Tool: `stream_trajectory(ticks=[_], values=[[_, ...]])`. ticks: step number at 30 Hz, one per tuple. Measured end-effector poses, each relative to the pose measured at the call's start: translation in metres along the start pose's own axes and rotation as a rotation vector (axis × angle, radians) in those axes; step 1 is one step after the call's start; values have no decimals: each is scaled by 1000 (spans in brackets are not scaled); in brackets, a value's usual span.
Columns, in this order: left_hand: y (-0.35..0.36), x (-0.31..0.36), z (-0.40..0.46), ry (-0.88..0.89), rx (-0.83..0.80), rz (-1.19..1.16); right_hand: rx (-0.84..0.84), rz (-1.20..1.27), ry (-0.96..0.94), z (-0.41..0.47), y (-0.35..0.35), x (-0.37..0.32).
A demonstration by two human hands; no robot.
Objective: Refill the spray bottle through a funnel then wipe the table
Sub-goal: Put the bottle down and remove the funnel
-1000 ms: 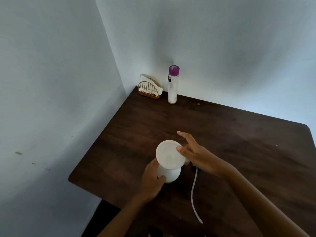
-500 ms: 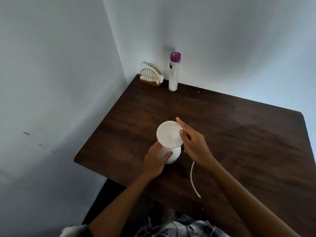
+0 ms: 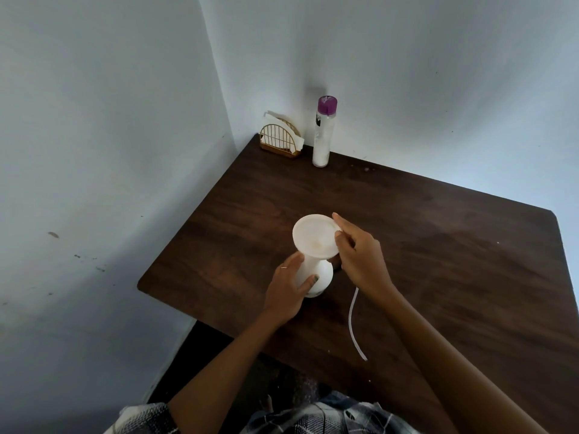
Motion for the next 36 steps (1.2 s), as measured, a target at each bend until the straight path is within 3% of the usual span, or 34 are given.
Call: stream_trajectory(ticks=[2,9,20,28,36], values=[[0,0,0,6,9,-9,-36,-11,8,0,1,-1],[0,2,1,9,15,8,91,92,19,3,-7,1],[-7,0,0,22,-55,-61,136,421,89,11,-39,-16],[-59,58,26,-15,165,-537,219,350,49,40,-66,-10],[-60,147,102,-17,-152,-505,213,148,43,91,-62,31]])
Point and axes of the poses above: each hand's wrist, its own z-axis towards the middle knuckle, its own y-axis out of the palm, x = y × z, the point moved 2 cm from there along z, towards the middle knuckle
